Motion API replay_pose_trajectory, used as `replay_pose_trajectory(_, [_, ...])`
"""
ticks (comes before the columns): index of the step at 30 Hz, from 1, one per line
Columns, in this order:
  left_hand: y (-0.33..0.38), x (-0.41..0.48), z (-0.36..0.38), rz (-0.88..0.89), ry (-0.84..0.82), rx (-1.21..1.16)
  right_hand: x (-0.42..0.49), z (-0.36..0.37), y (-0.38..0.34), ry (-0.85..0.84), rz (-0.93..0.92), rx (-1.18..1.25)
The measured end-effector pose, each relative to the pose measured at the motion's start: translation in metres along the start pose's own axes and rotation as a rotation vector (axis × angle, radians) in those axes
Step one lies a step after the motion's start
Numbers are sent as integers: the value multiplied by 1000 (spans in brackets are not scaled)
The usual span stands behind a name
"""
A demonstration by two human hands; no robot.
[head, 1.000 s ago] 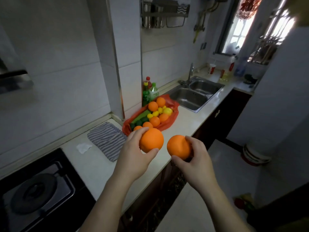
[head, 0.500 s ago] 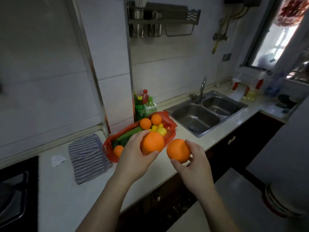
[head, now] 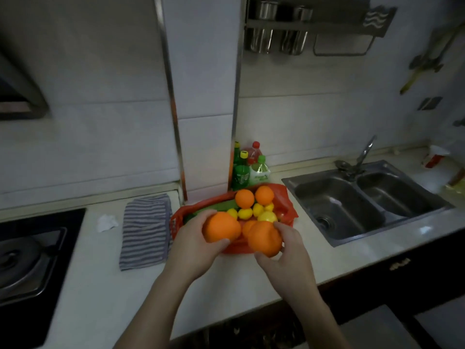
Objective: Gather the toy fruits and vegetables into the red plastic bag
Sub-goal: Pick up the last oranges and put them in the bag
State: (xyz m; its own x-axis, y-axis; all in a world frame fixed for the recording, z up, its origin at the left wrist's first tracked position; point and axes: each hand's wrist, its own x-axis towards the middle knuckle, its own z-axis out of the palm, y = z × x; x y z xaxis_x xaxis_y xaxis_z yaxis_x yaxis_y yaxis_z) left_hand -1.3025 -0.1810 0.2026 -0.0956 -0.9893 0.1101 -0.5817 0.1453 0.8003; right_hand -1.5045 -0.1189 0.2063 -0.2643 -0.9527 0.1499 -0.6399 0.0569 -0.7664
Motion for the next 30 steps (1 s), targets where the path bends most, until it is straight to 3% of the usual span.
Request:
replay_pose_trajectory(6, [-36,63,17,-144,-16,6,72,31,12,-89,-14,-163])
replay_pose_trajectory(20, [-102,163,48,-260,-185,138,198,120,37,-351,-84,-391])
replay_pose_trajectory(30, [-125,211,82,-289,-88,123,256,165,72,-498,-168,-417])
